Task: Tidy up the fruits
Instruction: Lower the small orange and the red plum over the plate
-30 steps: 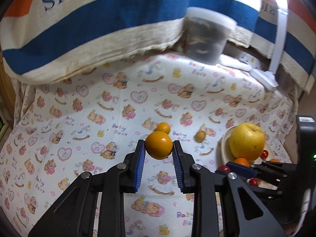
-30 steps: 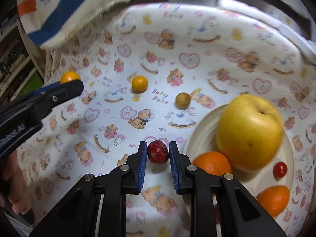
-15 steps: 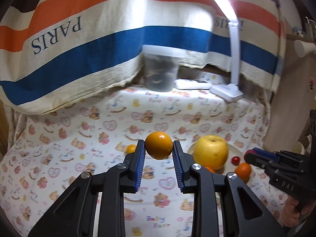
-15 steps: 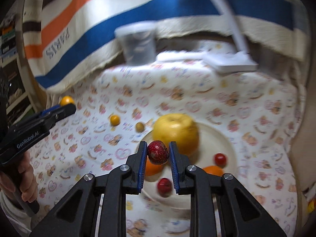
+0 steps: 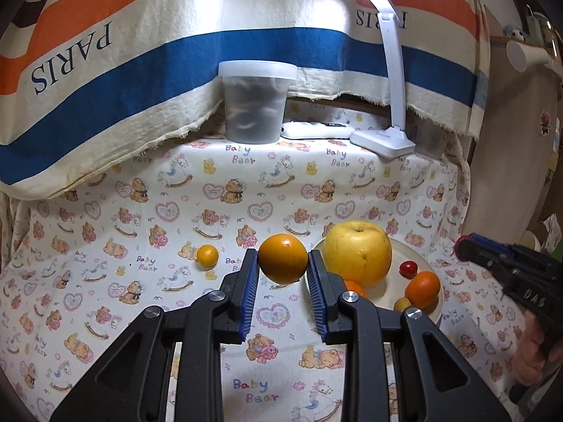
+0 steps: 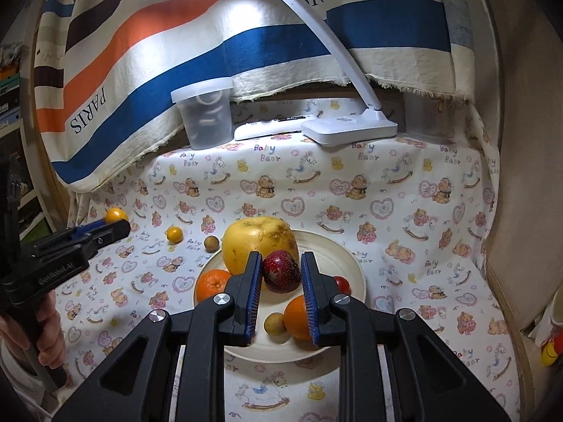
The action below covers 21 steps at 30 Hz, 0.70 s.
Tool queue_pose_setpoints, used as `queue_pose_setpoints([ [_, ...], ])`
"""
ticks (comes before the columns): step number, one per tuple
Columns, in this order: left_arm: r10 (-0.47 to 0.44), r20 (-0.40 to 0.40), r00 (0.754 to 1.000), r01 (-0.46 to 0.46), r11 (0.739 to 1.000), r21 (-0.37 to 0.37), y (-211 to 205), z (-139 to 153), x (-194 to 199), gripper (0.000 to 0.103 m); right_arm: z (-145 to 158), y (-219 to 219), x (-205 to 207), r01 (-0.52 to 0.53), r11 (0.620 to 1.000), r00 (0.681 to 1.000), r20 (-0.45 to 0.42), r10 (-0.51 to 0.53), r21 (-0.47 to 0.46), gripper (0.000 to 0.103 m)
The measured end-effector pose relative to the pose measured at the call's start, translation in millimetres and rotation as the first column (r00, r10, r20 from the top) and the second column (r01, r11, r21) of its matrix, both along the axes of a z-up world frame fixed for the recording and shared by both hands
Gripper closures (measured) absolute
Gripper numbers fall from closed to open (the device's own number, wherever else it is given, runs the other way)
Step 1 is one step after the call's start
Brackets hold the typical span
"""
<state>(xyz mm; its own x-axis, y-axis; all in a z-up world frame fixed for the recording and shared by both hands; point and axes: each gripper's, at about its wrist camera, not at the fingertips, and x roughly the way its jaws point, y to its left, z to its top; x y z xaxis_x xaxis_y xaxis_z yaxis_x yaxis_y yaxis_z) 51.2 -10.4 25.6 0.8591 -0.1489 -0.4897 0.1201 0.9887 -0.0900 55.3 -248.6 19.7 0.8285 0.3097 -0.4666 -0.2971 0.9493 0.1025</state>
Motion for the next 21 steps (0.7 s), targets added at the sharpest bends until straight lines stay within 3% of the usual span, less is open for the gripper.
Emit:
queue_pose_setpoints([
  [7, -0.045, -0.032, 0.998, 0.046, 0.999, 0.009, -11.7, -10.9, 2.9, 0.076, -10.7, -1.6, 5.0, -0.028, 0.999, 0.998, -0.053, 0.029, 0.016, 0.080],
  [11, -0.119, -0.070, 0.990, 0.120, 0.993, 0.010, -22.9, -16.5, 5.8, 0.076, -22.7, 2.2, 12.9, -0.063, 0.998, 0.990, -0.123, 0.066, 0.028, 0.080],
  [16, -0.203, -0.148, 0.968, 0.206, 0.979, 0.005, -43.5, -28.7, 10.1, 0.076, -38.2, 3.4, 25.1, -0.099, 0.992, 0.964, -0.239, 0.114, 0.073, 0.080],
  [21, -0.222, -0.142, 0.965, 0.229, 0.973, 0.032, -54.2, -32.3, 3.7, 0.076, -54.4, 4.0, 36.3, -0.111, 0.988, 0.932, -0.335, 0.139, 0.104, 0.080],
])
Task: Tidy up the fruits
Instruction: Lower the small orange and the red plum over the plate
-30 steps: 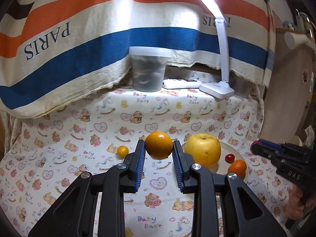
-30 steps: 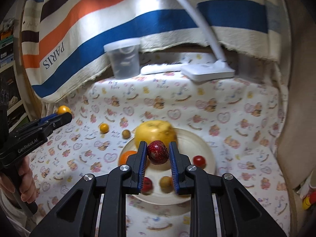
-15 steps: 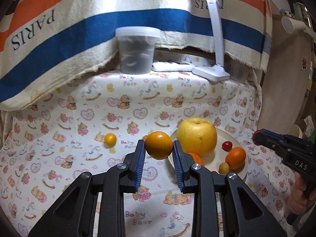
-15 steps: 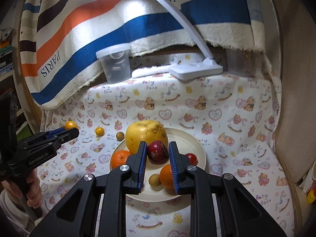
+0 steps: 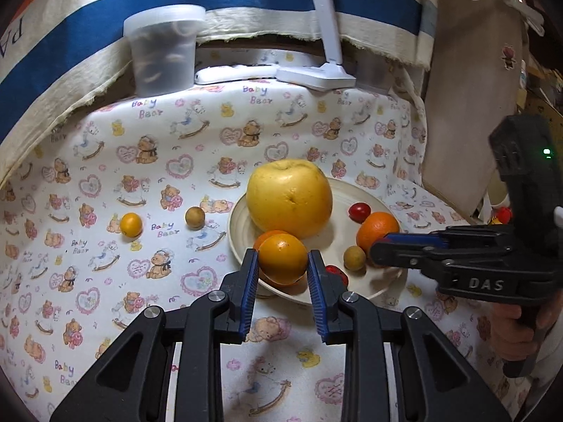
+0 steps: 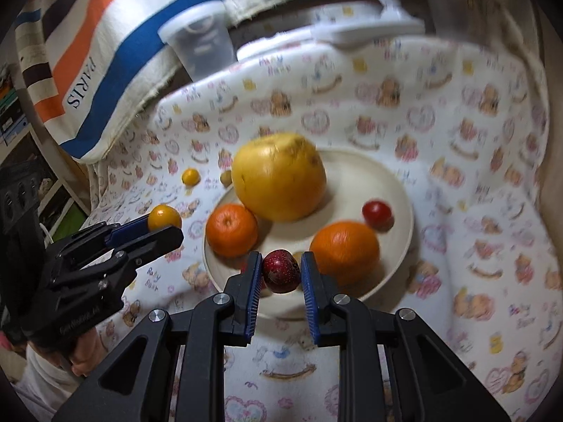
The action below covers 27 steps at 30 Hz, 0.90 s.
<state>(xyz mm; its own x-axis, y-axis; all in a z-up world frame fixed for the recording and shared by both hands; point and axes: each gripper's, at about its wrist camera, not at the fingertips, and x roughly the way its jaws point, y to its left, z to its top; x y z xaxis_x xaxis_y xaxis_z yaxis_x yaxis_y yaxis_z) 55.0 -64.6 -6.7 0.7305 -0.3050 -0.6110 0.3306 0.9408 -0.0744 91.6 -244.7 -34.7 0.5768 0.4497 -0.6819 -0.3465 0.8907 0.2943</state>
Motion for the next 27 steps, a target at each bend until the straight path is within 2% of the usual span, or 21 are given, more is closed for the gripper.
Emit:
queue_pose_setpoints([
  [4, 0.015, 0.003, 1.000, -0.015, 1.000, -0.022, 4.4, 1.8, -1.0, 0.076, 0.3, 4.1, -2.0, -0.015, 1.000, 1.000, 0.005, 0.015, -0.015, 0.080],
  [10, 0.023, -0.003, 1.000, -0.023, 1.000, 0.000, 3.2, -3.1, 0.9, 0.076, 3.0, 6.3, -5.2, -0.023, 0.999, 1.000, 0.016, 0.023, -0.023, 0.079],
  [13, 0.011, 0.010, 1.000, -0.011, 1.000, 0.018, -1.5, -2.3, -1.7, 0.076, 3.6, 4.6, -4.9, -0.015, 1.000, 1.000, 0.020, 0.016, -0.023, 0.074],
  [17, -0.012, 0.008, 1.000, 0.011, 1.000, 0.028, -7.8, -0.2, -1.7, 0.076, 8.3, -2.2, -5.5, 0.023, 1.000, 0.999, 0.044, -0.022, -0.020, 0.074],
  [22, -0.058, -0.041, 0.997, 0.060, 0.997, 0.056, -27.4, -6.1, 9.7, 0.076, 18.8, -14.4, -7.8, 0.108, 0.994, 0.988, 0.115, -0.104, -0.029, 0.074],
  [25, -0.073, -0.053, 0.996, 0.077, 0.993, 0.087, -42.4, -10.6, 17.5, 0.076, 22.5, -19.4, -8.4, 0.126, 0.992, 0.984, 0.130, -0.123, -0.021, 0.074],
  [27, -0.071, -0.066, 0.995, 0.076, 0.994, 0.082, -48.3, -12.3, 23.0, 0.076, 23.1, -21.2, -7.9, 0.130, 0.991, 0.983, 0.130, -0.127, -0.019, 0.074],
])
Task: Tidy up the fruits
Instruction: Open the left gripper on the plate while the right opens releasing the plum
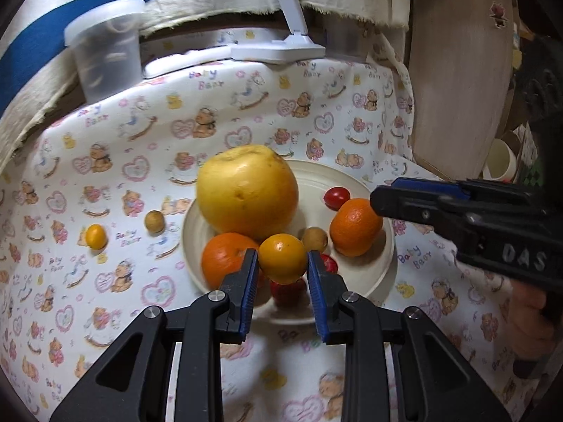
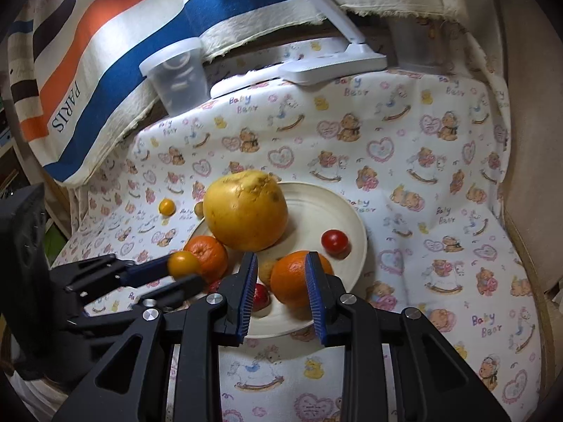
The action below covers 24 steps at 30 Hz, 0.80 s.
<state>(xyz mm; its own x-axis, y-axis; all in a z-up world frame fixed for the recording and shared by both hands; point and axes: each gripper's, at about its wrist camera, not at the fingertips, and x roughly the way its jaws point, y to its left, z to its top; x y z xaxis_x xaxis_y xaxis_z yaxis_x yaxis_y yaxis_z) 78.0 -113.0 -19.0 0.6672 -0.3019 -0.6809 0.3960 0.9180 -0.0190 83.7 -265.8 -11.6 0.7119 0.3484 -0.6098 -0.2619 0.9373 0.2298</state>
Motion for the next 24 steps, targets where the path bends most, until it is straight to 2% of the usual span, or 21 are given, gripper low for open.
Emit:
queue_pose_setpoints([
  [2, -0.006, -0.014, 1.000, 0.006, 1.000, -0.014, -3.3, -1.2, 3.4, 0.076, -0.6, -0.8, 0.2, 0.001, 1.000, 1.000, -0.003, -0.001, -0.004, 0.074],
  [6, -0.001, 0.002, 1.000, 0.001, 1.000, 0.013, -8.7, -2.8, 5.6, 0.075, -0.3, -3.1, 0.5, 0.016, 1.000, 1.000, -0.002, -0.016, -0.006, 0.074],
  [7, 0.003, 0.006, 1.000, -0.003, 1.000, 0.020, -8.8, -2.8, 5.9, 0.067, 0.1, -4.2, 0.2, 0.018, 1.000, 1.000, -0.001, -0.018, -0.004, 0.074],
  [8, 0.005, 0.009, 1.000, -0.006, 1.000, 0.027, -8.9, -2.2, 6.1, 0.051, 0.6, -5.1, 0.0, 0.020, 1.000, 1.000, 0.001, -0.020, -0.002, 0.074],
  [10, 0.019, 0.035, 0.999, -0.020, 1.000, 0.020, -5.7, 1.9, 4.0, 0.033, 2.0, -7.4, -0.1, 0.029, 1.000, 1.000, 0.005, -0.029, 0.000, 0.074],
  [15, 0.053, 0.110, 0.993, -0.055, 0.998, 0.014, 5.6, 19.6, -7.3, 0.032, 7.2, -12.8, -2.9, 0.055, 0.998, 0.998, 0.030, -0.055, 0.011, 0.072],
  [16, 0.060, 0.124, 0.990, -0.062, 0.998, 0.012, 8.9, 23.4, -10.4, 0.032, 8.4, -12.9, -3.7, 0.056, 0.998, 0.998, 0.038, -0.057, 0.012, 0.069],
  [19, 0.087, 0.187, 0.979, -0.091, 0.996, 0.011, 19.6, 33.4, -22.2, 0.031, 14.4, -12.9, -10.6, 0.072, 0.997, 0.993, 0.094, -0.073, 0.011, 0.044],
  [24, 0.145, 0.294, 0.945, -0.138, 0.989, -0.046, 42.0, 43.4, -43.1, 0.016, 24.7, -4.6, -25.6, 0.079, 0.996, 0.976, 0.207, -0.068, -0.043, 0.041],
])
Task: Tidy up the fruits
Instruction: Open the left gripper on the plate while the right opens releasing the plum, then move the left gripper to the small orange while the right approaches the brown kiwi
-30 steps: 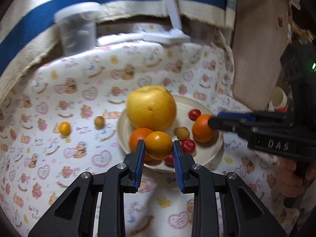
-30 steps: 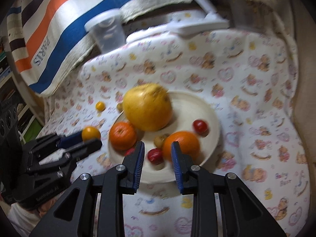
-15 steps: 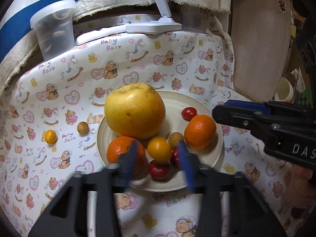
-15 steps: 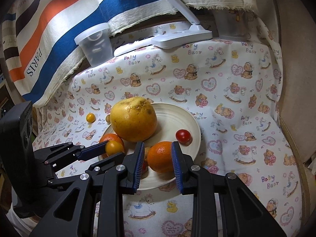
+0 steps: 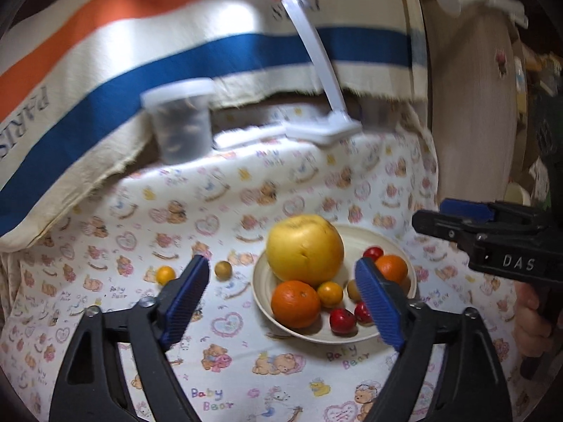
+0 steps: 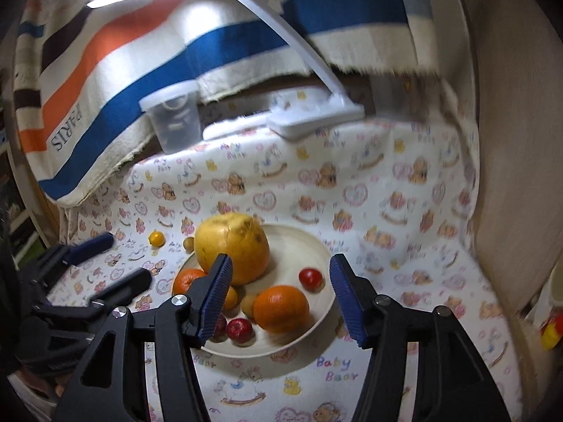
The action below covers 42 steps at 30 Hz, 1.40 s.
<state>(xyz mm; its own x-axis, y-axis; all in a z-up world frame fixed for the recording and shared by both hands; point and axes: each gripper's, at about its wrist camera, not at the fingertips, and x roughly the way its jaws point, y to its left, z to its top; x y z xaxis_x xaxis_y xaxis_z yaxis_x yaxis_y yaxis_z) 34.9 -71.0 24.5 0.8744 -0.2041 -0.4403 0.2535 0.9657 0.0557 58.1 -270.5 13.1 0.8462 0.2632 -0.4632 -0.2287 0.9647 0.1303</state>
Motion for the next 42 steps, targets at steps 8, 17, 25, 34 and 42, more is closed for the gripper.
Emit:
queue_pose_setpoints([
  [8, 0.051, 0.098, 0.994, -0.049, 0.998, -0.028, 20.8, 6.4, -10.5, 0.000, 2.3, 5.5, -10.0, 0.028, 1.000, 0.997, 0.076, -0.027, -0.013, 0.014],
  [17, 0.123, 0.107, 0.987, -0.120, 0.992, -0.036, 40.8, 4.7, -7.5, 0.000, -8.5, 13.6, -5.5, 0.019, 0.999, 0.999, 0.048, -0.017, -0.040, 0.011],
  [25, 0.172, 0.093, 0.981, -0.161, 0.980, -0.117, 68.4, 18.1, -5.3, 0.000, -9.1, 15.5, -7.5, 0.025, 0.998, 0.997, 0.078, -0.021, -0.053, 0.011],
  [34, 0.249, 0.038, 0.968, -0.237, 0.952, -0.195, 112.0, 18.3, 10.5, 0.000, -1.8, 28.5, -9.9, 0.047, 0.995, 0.993, 0.114, -0.037, -0.089, 0.011],
  [42, 0.282, -0.044, 0.958, -0.284, 0.921, -0.268, 143.0, 6.8, 26.3, 0.000, 18.3, 64.7, -4.7, 0.015, 0.996, 0.995, 0.104, -0.006, -0.087, 0.011],
])
